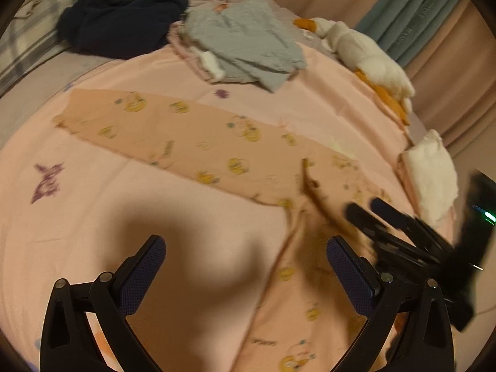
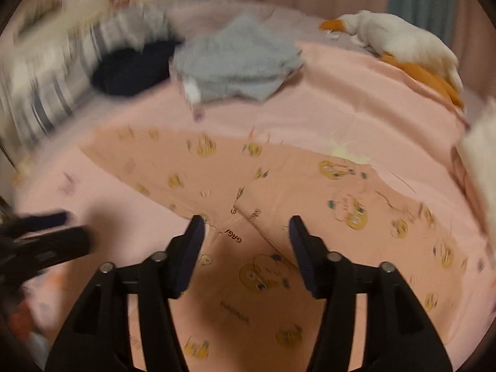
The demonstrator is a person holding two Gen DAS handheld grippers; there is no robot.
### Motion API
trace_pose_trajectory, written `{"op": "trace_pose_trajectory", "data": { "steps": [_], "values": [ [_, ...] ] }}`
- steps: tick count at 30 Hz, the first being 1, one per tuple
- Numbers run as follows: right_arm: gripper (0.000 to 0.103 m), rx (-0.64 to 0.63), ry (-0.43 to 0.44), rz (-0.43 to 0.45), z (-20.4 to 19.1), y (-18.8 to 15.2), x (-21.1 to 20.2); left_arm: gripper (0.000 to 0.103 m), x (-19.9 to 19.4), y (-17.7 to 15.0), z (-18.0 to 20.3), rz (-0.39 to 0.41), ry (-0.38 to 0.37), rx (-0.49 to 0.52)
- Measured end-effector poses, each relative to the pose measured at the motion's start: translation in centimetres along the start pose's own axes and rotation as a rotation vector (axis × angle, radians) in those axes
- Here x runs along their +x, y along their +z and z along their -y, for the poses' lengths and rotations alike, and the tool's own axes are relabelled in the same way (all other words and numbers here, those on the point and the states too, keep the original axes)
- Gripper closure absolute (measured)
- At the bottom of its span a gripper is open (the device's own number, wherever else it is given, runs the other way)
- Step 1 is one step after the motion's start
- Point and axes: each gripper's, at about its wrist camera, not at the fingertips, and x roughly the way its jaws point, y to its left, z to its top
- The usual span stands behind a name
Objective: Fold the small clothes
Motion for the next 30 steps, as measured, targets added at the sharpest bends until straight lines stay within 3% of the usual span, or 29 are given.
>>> {"op": "trace_pose_trajectory", "data": {
  "steps": [3,5,7,8,10,13,16,20,22,24,27,30],
  "values": [
    [0.041,0.174,0.027,0.056,5.1,-1.1,-3.0,0.000,0.9,1.0,2.0,0.001,-0.051,0.025],
    [0.045,0.267,-0.022,0.056,8.7,-2.4,-3.8,0.000,1.8,1.7,3.5,-0.004,-0.094,0.046],
    [0.066,0.340,-0.074,0.042,11.6,-4.3,-4.1,0.001,2.8,2.4,5.1,-0.013,-0.150,0.069],
    [0.068,0.379,-0.092,0.029,13.0,-5.2,-4.1,0.001,3.6,2.9,6.0,-0.017,-0.182,0.084],
    [0.076,0.442,-0.126,0.022,15.5,-7.2,-4.2,0.015,5.0,3.5,7.3,-0.035,-0.239,0.098],
    [0.078,0.501,-0.147,0.021,17.3,-9.1,-4.3,0.040,8.1,4.3,8.8,-0.095,-0.313,0.086],
    [0.080,0.557,-0.142,0.020,19.2,-10.8,-4.1,0.048,10.8,4.4,9.2,-0.129,-0.321,0.055],
    [0.081,0.595,-0.143,0.005,20.4,-13.0,-4.1,0.048,13.2,3.8,8.0,-0.153,-0.215,0.028],
    [0.084,0.604,-0.145,-0.006,20.8,-13.8,-3.8,0.056,14.1,3.4,7.0,-0.171,-0.187,0.018],
    [0.083,0.611,-0.138,-0.003,20.8,-14.1,-3.9,0.063,14.0,3.4,6.2,-0.170,-0.196,0.012],
    [0.078,0.634,-0.105,0.021,20.4,-14.1,-4.9,0.063,12.6,3.6,5.3,-0.169,-0.253,-0.024],
    [0.076,0.622,-0.074,0.068,19.1,-13.9,-6.6,0.054,10.0,4.0,3.5,-0.132,-0.280,-0.055]
  ]
}}
